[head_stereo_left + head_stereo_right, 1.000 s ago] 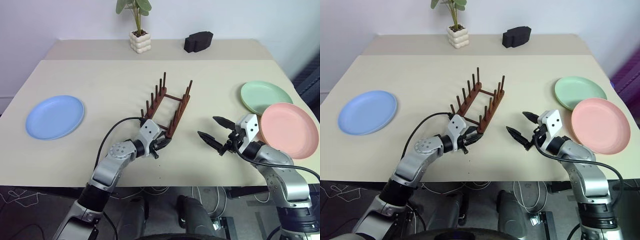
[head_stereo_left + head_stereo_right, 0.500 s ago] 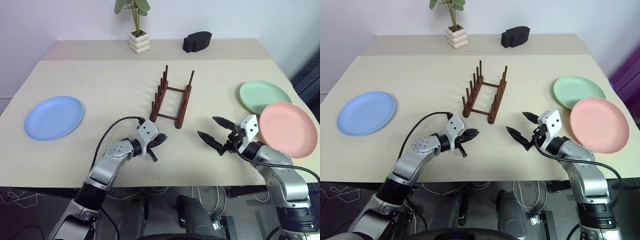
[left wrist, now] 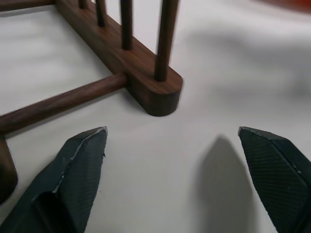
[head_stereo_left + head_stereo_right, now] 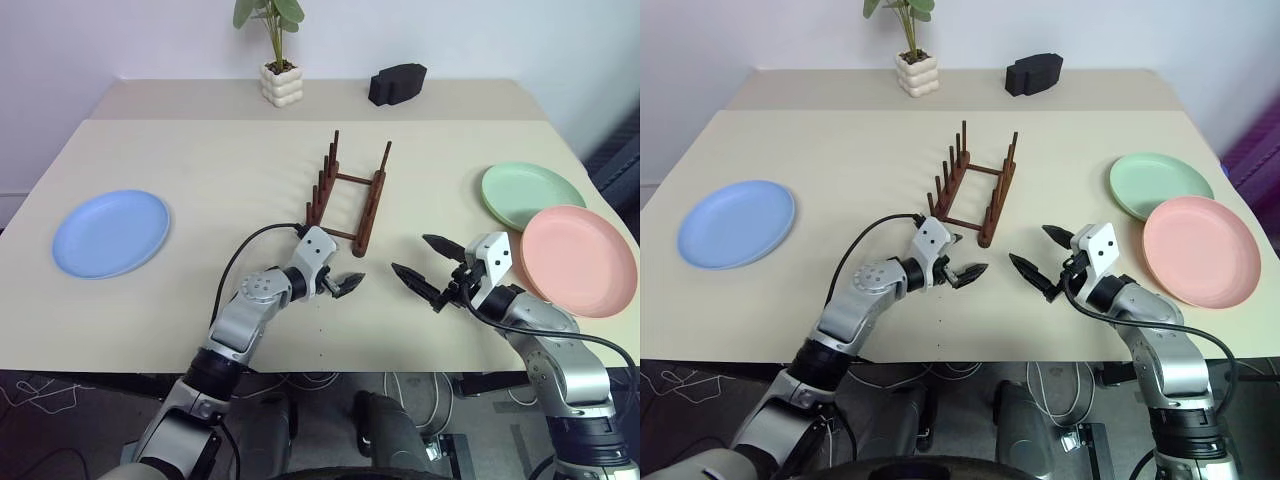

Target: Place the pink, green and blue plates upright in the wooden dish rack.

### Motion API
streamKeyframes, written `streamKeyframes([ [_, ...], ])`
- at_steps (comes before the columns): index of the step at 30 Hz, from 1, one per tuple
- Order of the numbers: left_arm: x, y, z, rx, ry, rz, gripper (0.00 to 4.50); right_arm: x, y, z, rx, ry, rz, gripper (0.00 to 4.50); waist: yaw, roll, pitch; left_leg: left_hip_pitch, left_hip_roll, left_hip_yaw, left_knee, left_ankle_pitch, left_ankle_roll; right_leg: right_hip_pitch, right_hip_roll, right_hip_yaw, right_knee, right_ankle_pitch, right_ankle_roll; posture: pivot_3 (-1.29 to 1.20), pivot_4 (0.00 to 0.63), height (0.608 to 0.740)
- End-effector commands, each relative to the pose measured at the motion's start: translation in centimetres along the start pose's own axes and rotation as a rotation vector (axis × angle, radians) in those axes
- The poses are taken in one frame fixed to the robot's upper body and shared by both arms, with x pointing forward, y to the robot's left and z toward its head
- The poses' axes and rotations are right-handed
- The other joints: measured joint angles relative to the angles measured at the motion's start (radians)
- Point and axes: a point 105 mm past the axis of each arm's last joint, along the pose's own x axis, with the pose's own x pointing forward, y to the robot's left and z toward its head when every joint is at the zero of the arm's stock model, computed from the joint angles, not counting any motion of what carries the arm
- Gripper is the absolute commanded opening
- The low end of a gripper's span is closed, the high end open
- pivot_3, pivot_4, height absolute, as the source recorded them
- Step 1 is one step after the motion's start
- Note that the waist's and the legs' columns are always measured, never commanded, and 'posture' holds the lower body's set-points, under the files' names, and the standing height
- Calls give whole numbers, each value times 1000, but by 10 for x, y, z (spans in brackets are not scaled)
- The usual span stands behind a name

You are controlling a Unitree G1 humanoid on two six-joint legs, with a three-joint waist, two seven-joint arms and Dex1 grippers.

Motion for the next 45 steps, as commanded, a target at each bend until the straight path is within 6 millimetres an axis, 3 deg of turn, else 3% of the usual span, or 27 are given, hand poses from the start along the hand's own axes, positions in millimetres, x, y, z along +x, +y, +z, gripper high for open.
streamKeyframes([
  [1,-6,20,-5,4,26,104,4454,-3,1,14,-39,-48,-5,4500,0,0,0,0,0,0,0,0,0,0,0,0,0,0,0,0,150,737],
  [10,-29,80,-3,45,24,367,4454,-1,2,14,-38,-46,-2,4500,-3,0,0,0,1,0,0,0,0,0,1,0,1,0,0,0,150,737],
  [13,-34,87,-3,43,23,387,4454,0,2,14,-36,-48,2,4500,-3,0,0,0,1,0,0,0,0,0,1,0,1,0,0,0,150,737],
  [15,-34,83,-4,41,22,360,4454,1,2,14,-35,-49,4,4500,-2,0,0,0,1,0,0,0,0,0,1,0,1,0,0,0,150,737],
  [23,-14,26,1,29,0,84,4454,3,3,13,-29,-51,13,4500,1,0,0,0,0,0,0,0,0,0,0,0,0,0,0,0,150,737],
  [34,10,30,3,-5,11,141,4454,2,4,12,-29,-50,8,4500,0,0,0,0,-1,0,1,0,0,0,0,0,0,0,0,0,150,737],
  [37,13,27,4,-9,-6,115,3570,2,4,13,-31,-52,3,4500,0,0,0,0,-1,0,1,0,0,0,0,0,1,0,0,0,150,737],
  [42,12,27,4,-10,-16,108,1003,0,3,12,-32,-52,-3,4500,2,0,0,0,-1,0,1,0,0,0,0,0,0,0,0,0,150,737],
  [43,11,27,3,-7,-14,111,707,0,3,12,-32,-52,-4,4500,1,0,0,0,-1,0,1,0,0,0,0,0,0,0,0,0,150,737],
  [45,11,28,3,-3,-12,116,708,0,3,12,-32,-53,-4,4500,1,0,0,-1,-1,0,1,0,0,0,-1,0,0,0,0,0,150,737],
])
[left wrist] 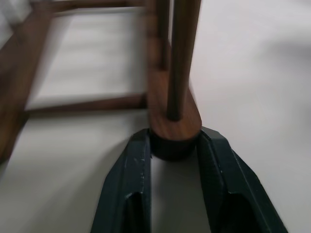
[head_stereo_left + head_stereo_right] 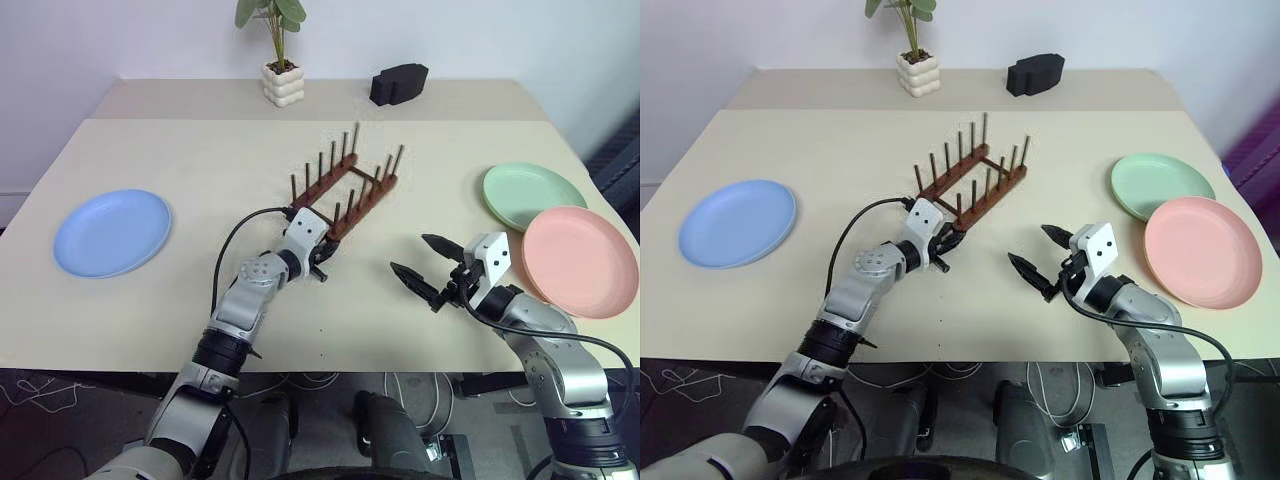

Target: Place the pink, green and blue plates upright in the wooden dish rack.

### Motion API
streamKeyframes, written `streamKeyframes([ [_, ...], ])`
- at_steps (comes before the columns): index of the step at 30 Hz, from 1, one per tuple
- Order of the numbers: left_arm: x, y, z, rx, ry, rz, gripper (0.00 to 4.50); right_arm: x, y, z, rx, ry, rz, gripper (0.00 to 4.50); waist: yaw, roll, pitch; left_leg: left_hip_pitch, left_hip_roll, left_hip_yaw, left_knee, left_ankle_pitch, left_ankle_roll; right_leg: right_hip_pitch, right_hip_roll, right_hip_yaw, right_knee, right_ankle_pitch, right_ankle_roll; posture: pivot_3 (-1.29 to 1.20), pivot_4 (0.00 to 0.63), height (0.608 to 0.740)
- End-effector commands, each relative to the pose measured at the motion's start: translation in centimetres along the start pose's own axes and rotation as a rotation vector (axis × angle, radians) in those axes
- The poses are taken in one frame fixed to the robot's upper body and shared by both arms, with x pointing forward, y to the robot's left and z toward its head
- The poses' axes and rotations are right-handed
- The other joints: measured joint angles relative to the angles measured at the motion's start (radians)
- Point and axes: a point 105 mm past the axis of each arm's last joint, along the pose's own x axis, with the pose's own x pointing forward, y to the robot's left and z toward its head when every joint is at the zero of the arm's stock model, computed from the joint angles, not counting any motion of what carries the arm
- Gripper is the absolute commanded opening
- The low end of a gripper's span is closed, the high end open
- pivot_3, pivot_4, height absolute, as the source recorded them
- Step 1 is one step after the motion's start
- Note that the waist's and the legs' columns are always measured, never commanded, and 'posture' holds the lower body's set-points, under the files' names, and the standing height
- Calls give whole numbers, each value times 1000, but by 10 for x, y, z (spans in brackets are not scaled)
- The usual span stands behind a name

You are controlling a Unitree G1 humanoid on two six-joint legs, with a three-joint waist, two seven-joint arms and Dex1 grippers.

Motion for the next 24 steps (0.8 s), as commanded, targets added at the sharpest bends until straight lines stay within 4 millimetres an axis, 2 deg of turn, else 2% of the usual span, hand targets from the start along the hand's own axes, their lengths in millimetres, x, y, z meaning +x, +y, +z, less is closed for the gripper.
streamKeyframes([
  [1,1,-2,-2,4,6,-9,708,-1,2,12,-37,-46,5,4500,0,0,0,0,0,0,0,0,0,0,0,0,0,0,0,0,150,737],
  [5,-5,-1,1,73,-14,-44,708,-6,3,11,-36,-25,11,4500,-1,0,0,0,0,0,0,0,0,0,0,0,0,0,0,0,150,737],
  [7,-11,-6,7,88,-61,-120,708,-14,6,5,-25,18,38,4500,-1,0,0,0,0,0,0,0,0,0,0,0,0,0,0,0,150,737],
  [10,-29,-22,14,138,-105,-338,708,-26,16,-7,-8,100,99,4500,-2,0,0,0,0,0,0,0,0,0,0,0,0,0,0,0,150,737],
  [13,-41,-27,13,165,-89,-482,708,-32,20,-13,5,141,119,4500,-2,0,0,0,1,0,0,0,0,-1,0,0,0,0,-1,0,150,737],
  [17,-50,-16,10,206,-34,-596,708,-36,24,-17,12,161,126,4500,-1,0,0,0,1,0,0,0,0,-1,0,0,-1,0,-1,0,150,737],
  [23,-45,-1,6,234,3,-610,708,-36,25,-18,0,165,113,4500,-1,0,0,-1,1,0,0,0,0,-1,0,0,-1,0,0,0,150,737],
  [24,-44,1,5,233,4,-604,1208,-36,25,-18,-2,165,110,4500,-1,0,0,-1,1,0,0,0,1,-1,0,0,-1,0,0,0,150,737],
])
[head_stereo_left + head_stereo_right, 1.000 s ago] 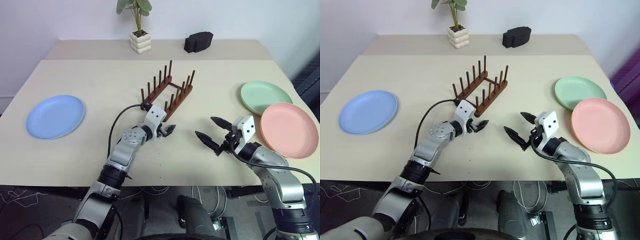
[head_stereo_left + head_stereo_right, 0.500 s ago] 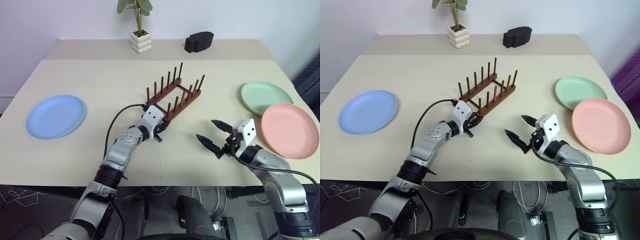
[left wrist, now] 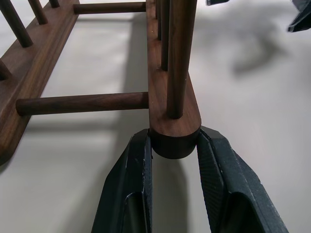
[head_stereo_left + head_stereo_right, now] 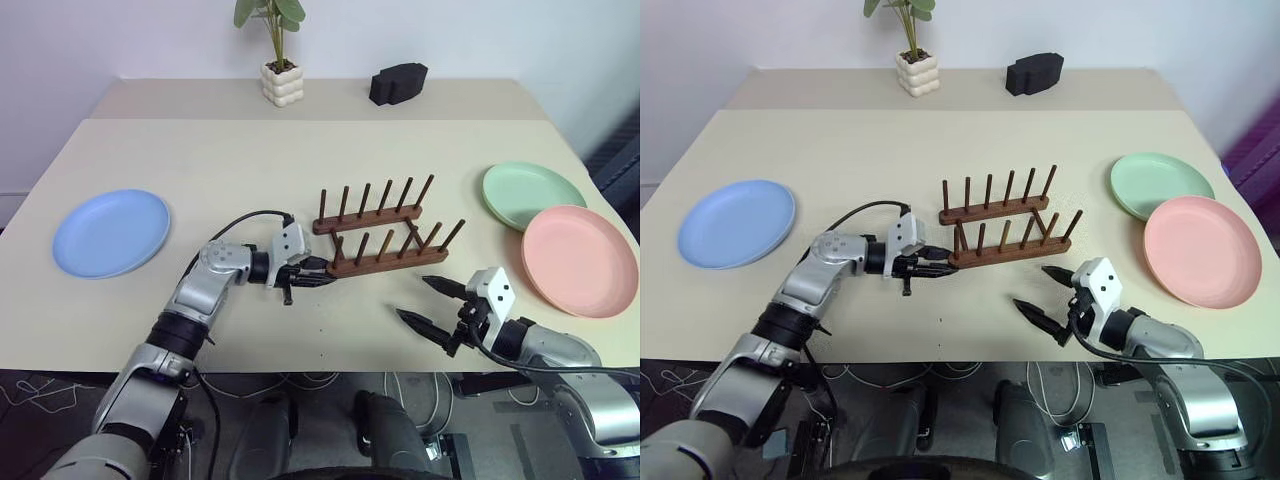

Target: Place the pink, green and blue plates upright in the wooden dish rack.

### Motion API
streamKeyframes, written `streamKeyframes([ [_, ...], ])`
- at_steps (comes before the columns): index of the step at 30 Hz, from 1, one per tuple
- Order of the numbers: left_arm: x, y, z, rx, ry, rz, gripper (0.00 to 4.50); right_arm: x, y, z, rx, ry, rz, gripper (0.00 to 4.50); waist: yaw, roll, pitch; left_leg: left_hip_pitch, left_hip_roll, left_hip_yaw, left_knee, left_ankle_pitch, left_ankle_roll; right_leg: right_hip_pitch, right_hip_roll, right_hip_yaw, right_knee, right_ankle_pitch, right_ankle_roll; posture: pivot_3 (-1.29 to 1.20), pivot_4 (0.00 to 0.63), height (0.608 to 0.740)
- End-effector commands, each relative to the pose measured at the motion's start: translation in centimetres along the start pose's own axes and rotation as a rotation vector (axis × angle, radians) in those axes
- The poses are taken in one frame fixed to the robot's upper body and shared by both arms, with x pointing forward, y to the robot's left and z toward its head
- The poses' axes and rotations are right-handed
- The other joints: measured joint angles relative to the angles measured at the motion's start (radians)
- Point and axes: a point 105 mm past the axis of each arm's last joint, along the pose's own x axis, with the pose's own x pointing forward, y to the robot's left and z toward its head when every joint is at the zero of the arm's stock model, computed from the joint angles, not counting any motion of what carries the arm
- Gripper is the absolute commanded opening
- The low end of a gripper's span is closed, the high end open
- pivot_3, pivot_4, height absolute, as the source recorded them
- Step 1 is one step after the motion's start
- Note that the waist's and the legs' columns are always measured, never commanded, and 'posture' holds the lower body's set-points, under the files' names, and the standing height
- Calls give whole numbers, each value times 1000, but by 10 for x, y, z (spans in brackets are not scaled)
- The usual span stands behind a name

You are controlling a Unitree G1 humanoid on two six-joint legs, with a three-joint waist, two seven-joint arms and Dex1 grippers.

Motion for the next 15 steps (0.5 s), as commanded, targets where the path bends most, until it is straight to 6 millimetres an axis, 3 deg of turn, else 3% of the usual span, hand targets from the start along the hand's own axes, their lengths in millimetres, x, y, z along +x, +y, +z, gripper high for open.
streamKeyframes([
  [1,-3,9,7,15,-24,10,1744,-2,2,11,-43,-26,-2,4500,0,0,0,0,0,0,0,0,0,0,0,0,0,0,0,0,150,737],
  [7,-12,21,-4,33,16,98,4447,-3,1,10,-48,-19,-13,4500,0,0,0,0,0,0,0,0,0,0,0,0,0,0,0,0,150,737],
  [11,-27,23,-6,-14,4,162,4447,-5,-5,9,-53,-10,-34,4500,-3,0,0,0,0,0,0,0,0,0,0,0,0,0,0,0,150,737],
  [15,-48,10,-2,-86,-26,176,3035,-6,-11,7,-41,1,-52,3151,-4,0,0,0,2,0,0,0,0,-1,0,0,1,0,0,0,150,737],
])
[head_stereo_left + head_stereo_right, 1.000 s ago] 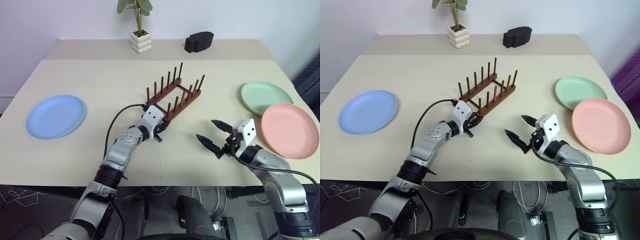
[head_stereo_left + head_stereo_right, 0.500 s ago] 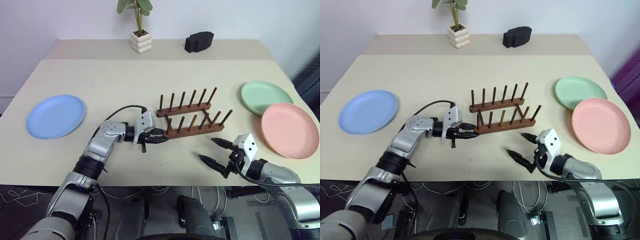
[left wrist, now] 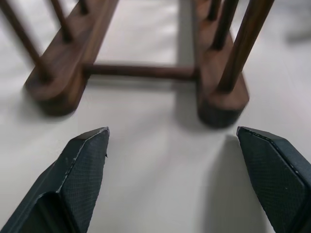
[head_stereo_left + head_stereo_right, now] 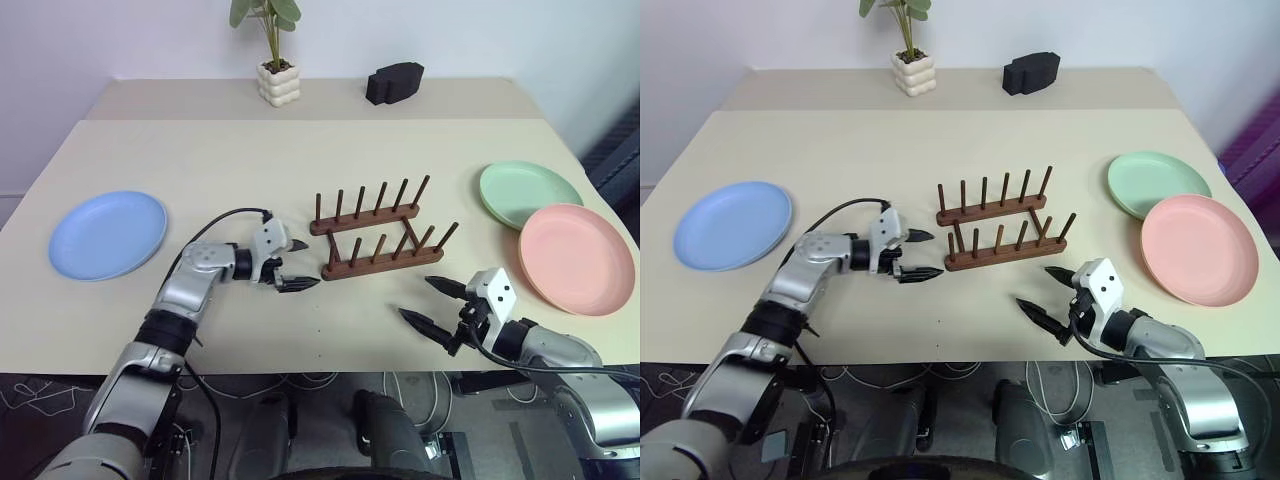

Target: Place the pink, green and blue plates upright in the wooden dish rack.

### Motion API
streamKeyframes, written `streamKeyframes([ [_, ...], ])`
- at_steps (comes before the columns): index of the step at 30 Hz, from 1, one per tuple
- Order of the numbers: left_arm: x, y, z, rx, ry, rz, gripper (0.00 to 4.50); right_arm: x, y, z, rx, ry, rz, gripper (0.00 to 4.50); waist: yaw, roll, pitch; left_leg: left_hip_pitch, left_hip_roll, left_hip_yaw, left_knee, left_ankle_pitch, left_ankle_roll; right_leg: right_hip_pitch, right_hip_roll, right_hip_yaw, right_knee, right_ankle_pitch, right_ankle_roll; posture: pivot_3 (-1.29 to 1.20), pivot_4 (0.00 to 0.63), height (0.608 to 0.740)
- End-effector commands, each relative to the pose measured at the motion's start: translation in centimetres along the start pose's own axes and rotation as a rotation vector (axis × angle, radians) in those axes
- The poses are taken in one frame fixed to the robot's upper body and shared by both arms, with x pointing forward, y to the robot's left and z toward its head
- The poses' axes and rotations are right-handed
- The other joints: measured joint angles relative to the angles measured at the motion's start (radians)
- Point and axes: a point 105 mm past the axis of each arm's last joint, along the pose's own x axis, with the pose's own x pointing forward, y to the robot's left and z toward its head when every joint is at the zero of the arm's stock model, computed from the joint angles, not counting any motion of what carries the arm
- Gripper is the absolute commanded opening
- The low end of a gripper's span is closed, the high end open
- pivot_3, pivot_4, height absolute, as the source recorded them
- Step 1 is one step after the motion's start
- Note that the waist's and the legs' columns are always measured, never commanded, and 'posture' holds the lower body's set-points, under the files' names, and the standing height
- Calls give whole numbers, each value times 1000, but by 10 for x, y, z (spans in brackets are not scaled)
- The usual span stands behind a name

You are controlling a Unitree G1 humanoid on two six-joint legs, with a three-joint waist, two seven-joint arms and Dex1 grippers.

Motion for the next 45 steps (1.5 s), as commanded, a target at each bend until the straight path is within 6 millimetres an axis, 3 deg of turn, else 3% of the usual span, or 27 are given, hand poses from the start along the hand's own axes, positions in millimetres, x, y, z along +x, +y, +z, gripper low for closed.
streamKeyframes([
  [1,-19,-7,17,-20,-63,0,2509,-4,-9,6,-36,1,-31,2629,2,0,0,0,0,0,0,0,0,0,0,0,0,0,0,0,150,737],
  [6,-24,-45,18,-65,-31,-124,4,-2,-16,-1,-51,40,-57,54,6,0,0,0,3,1,0,0,0,0,0,0,-1,0,0,0,150,737],
  [9,1,-68,25,-26,-12,-179,0,1,-28,-11,-95,108,-104,17,7,0,0,0,3,1,0,0,0,0,-1,0,-1,0,0,0,150,737],
  [13,27,-76,26,1,13,-172,0,2,-39,-12,-114,129,-150,17,4,0,0,0,-1,1,1,0,0,1,0,0,-1,0,0,0,150,737],
  [19,55,-55,21,37,28,-15,0,1,-59,-15,-170,164,-247,17,4,0,0,0,0,0,1,0,0,1,2,0,0,0,-1,0,150,737],
  [29,55,-38,10,36,24,94,0,17,-79,-13,-221,157,-327,17,3,0,-1,1,0,1,1,0,0,1,2,1,0,1,-1,0,150,737],
  [45,41,7,5,34,22,336,0,44,-85,1,-277,83,-323,17,-4,0,-1,2,0,1,1,0,0,1,3,1,1,1,-1,0,150,737],
])
